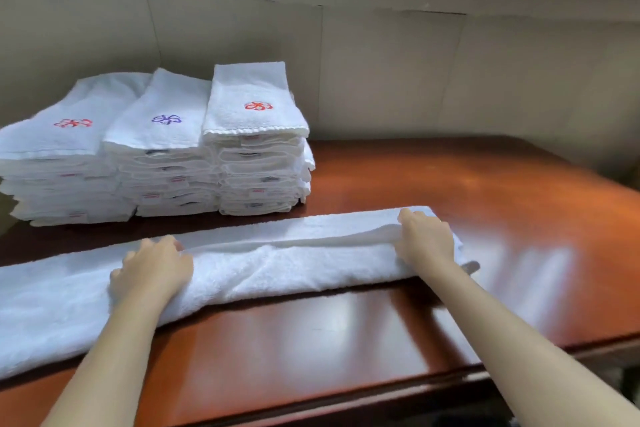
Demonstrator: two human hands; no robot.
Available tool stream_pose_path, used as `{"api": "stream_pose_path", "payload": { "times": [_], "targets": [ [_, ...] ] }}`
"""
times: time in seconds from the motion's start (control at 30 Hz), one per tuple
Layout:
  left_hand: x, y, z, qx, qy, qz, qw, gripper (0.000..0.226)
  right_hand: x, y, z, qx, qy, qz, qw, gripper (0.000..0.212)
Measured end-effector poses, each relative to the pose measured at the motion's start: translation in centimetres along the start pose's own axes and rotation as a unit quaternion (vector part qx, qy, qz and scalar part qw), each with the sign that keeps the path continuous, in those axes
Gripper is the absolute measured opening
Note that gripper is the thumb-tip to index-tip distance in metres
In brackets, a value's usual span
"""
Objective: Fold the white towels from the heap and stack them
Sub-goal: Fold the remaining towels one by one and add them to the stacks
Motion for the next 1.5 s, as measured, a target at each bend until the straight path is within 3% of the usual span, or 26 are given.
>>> {"api": "stream_pose_path", "payload": {
  "times": [0.17, 0.23, 0.33, 0.5, 0.7, 0.87, 1.2, 1.37, 1.5],
  "targets": [
    [3.1, 0.5, -0.4, -0.006, 0.039, 0.007, 0.999, 0.038, 7.0, -0.3, -0.4, 0.054, 0.095, -0.058, 0.992, 0.017],
    [5.0, 1.0, -0.7, -0.02, 0.08, -0.007, 0.997, 0.036, 9.1, 0.5, -0.3, 0.069, 0.136, 0.054, 0.987, 0.01],
    [7.6, 1.9, -1.4, -0.034, 0.129, -0.003, 0.991, 0.033, 9.6, 2.4, -0.1, 0.032, 0.15, 0.237, 0.959, 0.016],
    [9.2, 1.7, -1.7, 0.023, 0.144, -0.029, 0.989, 0.017, 9.3, 1.6, 0.8, 0.109, 0.125, 0.265, 0.95, 0.023],
    [8.6, 1.3, -0.7, 0.065, 0.125, -0.094, 0.986, 0.019, 9.6, 0.3, 3.3, 0.163, 0.163, 0.396, 0.889, 0.016],
    [8.0, 1.3, -0.1, 0.059, 0.112, -0.158, 0.979, 0.021, 9.4, 4.2, 4.2, 0.04, 0.239, 0.309, 0.92, 0.038],
    [6.6, 0.5, 0.9, 0.006, 0.153, -0.202, 0.967, 0.027, 10.8, 3.5, 3.6, 0.02, 0.259, 0.221, 0.94, 0.038],
    [3.4, 0.1, 0.8, 0.026, 0.129, -0.098, 0.986, 0.031, 10.7, 4.2, 1.3, -0.025, 0.198, 0.142, 0.97, 0.033],
    [1.6, -0.1, 0.1, 0.049, 0.155, -0.086, 0.983, 0.027, 11.9, 3.0, 1.2, 0.015, 0.181, 0.129, 0.975, 0.024]
  ]
}}
Point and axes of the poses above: each hand's wrist, its own z-axis towards the middle knuckle, its own y-axis out of the palm, x = y × z, the point moved 7 cm from there along z, towards the middle knuckle, and after that the axes turned 3 degrees about x, right-handed, at the moved point
